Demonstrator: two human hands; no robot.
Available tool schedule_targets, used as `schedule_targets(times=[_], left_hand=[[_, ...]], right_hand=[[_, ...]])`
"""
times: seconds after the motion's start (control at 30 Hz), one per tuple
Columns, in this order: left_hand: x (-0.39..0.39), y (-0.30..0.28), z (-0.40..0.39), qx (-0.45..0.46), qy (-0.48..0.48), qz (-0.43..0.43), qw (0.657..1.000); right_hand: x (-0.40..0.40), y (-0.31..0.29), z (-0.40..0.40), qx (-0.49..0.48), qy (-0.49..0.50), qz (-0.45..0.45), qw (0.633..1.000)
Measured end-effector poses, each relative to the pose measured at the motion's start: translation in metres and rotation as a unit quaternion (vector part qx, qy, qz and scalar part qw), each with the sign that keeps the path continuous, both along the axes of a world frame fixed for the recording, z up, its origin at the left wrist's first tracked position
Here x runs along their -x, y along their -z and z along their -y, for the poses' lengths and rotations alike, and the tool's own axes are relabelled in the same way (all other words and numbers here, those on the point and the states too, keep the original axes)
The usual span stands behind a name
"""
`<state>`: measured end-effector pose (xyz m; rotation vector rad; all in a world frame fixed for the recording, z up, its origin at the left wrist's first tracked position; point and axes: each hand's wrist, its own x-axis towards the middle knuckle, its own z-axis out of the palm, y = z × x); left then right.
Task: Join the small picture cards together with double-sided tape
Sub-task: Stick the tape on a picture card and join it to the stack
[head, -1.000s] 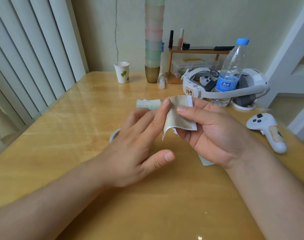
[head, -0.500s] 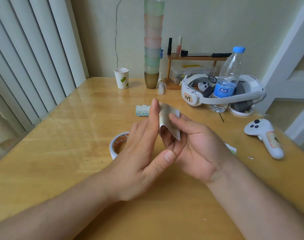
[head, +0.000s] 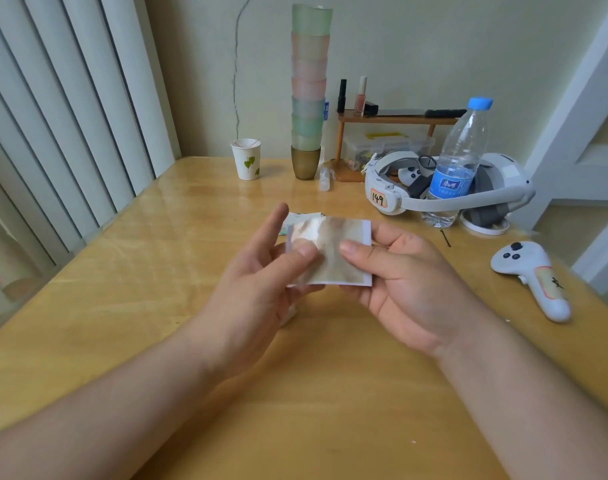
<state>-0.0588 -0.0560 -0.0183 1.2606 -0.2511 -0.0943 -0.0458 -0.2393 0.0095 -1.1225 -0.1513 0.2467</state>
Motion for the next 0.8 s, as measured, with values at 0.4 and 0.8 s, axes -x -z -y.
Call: schedule_targets(times=[0.4, 0.8], left_hand=[[-0.002, -0.012, 0.000, 0.010, -0.027, -0.059, 0.998], [0.008, -0.020, 0.012, -0.014, -0.011, -0.123, 0.992]], right_hand=[[-0.002, -0.010, 0.018, 0.270, 0.130, 0.131, 0.945], [-0.012, -0.009, 0.037, 0.195, 0.048, 0.028, 0.979]])
